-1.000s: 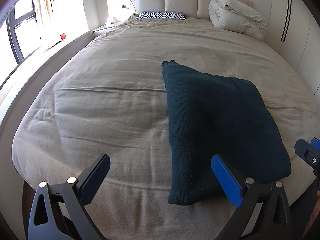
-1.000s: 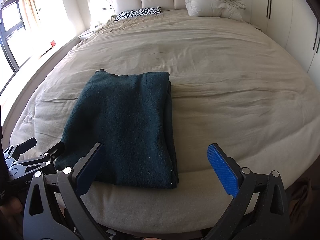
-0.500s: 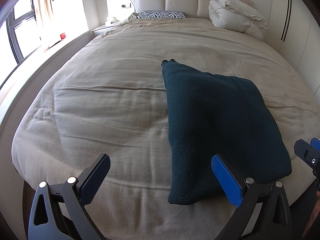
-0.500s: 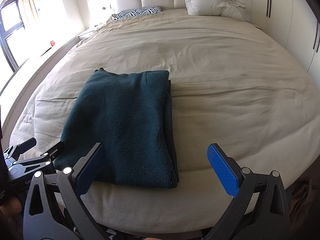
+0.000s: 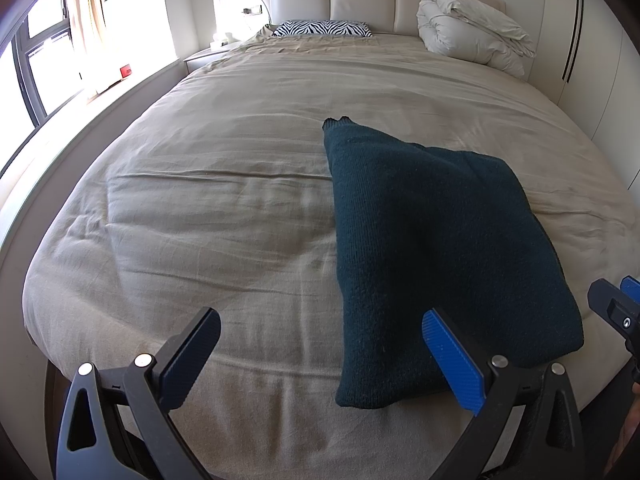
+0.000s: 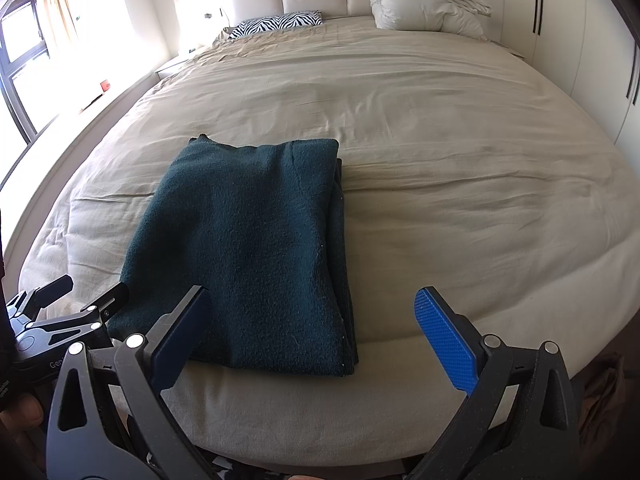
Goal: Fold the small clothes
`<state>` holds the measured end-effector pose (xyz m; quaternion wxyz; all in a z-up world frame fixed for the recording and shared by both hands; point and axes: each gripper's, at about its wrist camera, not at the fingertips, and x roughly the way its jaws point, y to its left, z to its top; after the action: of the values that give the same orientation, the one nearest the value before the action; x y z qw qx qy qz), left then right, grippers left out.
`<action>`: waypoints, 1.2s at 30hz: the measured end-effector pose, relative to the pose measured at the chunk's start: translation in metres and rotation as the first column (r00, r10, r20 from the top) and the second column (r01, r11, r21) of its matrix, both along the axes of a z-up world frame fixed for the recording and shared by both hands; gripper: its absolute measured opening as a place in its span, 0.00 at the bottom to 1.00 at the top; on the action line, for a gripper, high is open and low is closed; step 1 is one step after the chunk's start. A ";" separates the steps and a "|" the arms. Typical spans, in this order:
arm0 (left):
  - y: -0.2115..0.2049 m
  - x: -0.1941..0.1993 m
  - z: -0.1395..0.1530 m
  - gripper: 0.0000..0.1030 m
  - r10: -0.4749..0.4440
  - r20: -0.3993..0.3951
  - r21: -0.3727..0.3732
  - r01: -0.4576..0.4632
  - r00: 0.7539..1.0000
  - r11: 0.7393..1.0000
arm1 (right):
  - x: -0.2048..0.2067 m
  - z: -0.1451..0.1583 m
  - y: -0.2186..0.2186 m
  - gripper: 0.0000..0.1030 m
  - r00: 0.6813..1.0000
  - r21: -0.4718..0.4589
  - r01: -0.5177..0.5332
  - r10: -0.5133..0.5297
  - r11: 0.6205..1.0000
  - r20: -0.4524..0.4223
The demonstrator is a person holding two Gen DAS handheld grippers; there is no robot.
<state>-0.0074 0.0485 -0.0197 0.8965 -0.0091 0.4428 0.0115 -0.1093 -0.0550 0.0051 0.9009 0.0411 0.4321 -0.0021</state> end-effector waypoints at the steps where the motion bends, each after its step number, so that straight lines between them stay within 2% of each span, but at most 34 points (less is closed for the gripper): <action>1: 0.000 0.000 0.000 1.00 0.000 0.000 0.000 0.000 1.000 1.000 | 0.000 0.000 0.000 1.00 1.000 0.000 0.000 0.000 1.000 0.000; 36: 0.003 0.001 -0.003 1.00 -0.004 -0.007 -0.001 0.004 1.000 1.000 | -0.001 -0.001 0.000 1.00 1.000 0.000 -0.001 0.001 1.000 -0.004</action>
<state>-0.0062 0.0513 -0.0224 0.8950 -0.0088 0.4459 0.0094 -0.1100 -0.0550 0.0040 0.9000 0.0406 0.4340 -0.0016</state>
